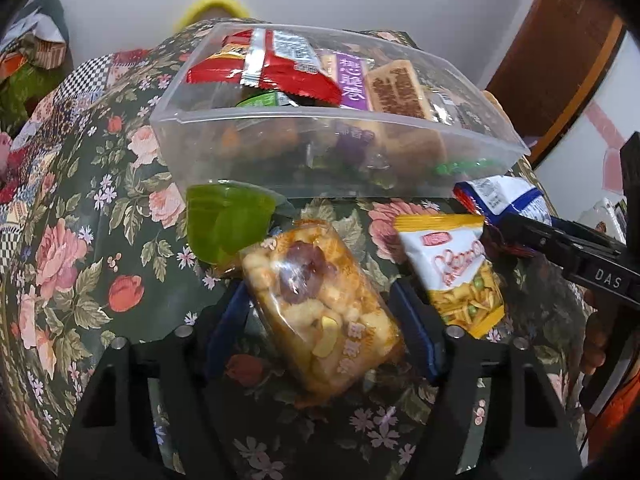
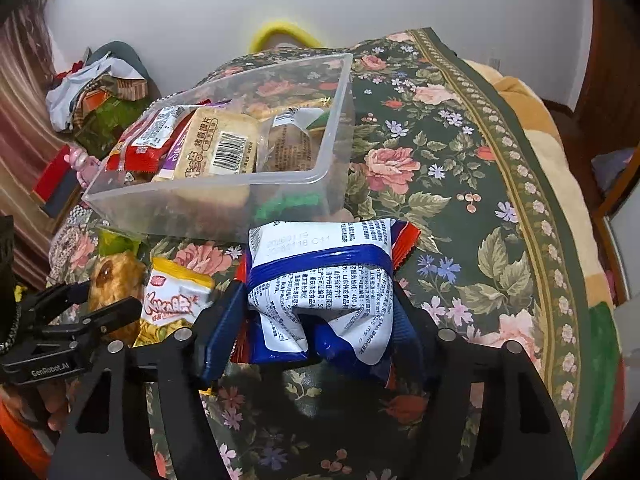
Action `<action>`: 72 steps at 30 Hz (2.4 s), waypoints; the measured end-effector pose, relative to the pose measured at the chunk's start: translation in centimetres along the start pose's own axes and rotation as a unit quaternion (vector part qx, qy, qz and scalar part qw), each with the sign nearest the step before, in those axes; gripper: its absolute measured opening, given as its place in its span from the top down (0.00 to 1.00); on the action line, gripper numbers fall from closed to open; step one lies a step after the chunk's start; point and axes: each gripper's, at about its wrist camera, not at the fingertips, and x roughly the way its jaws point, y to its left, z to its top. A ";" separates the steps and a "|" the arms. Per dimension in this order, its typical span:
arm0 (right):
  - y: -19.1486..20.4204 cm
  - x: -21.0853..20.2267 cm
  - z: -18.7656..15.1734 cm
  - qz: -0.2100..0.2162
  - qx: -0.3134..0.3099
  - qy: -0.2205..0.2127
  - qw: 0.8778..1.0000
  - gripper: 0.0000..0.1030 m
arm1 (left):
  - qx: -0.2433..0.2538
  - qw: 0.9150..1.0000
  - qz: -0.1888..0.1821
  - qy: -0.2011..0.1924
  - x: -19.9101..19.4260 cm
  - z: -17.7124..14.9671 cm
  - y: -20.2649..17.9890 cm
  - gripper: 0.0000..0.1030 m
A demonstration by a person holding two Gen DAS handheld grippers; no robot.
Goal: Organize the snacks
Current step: 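Grasp the nut cake with the left tool while the right tool grasps the blue-white bag, then carry the nut cake and blue-white bag into the clear box and release them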
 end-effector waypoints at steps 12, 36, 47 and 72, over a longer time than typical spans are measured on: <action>-0.2 -2.4 -0.5 0.000 0.002 -0.014 1.000 0.45 | 0.030 0.999 0.007 -0.014 -3.4 -1.5 -1.6 0.57; 3.5 -7.0 5.0 0.009 -0.030 -0.125 0.992 0.45 | 0.039 0.990 0.019 -0.137 -10.9 5.5 -1.7 0.57; 4.7 -4.4 8.2 0.018 -0.040 -0.129 0.991 0.45 | 0.031 0.987 0.010 -0.156 -9.3 10.4 -1.1 0.57; 3.1 4.4 11.8 -0.025 -0.045 -0.060 0.997 0.45 | 0.034 0.995 0.013 -0.090 1.0 16.1 -1.3 0.57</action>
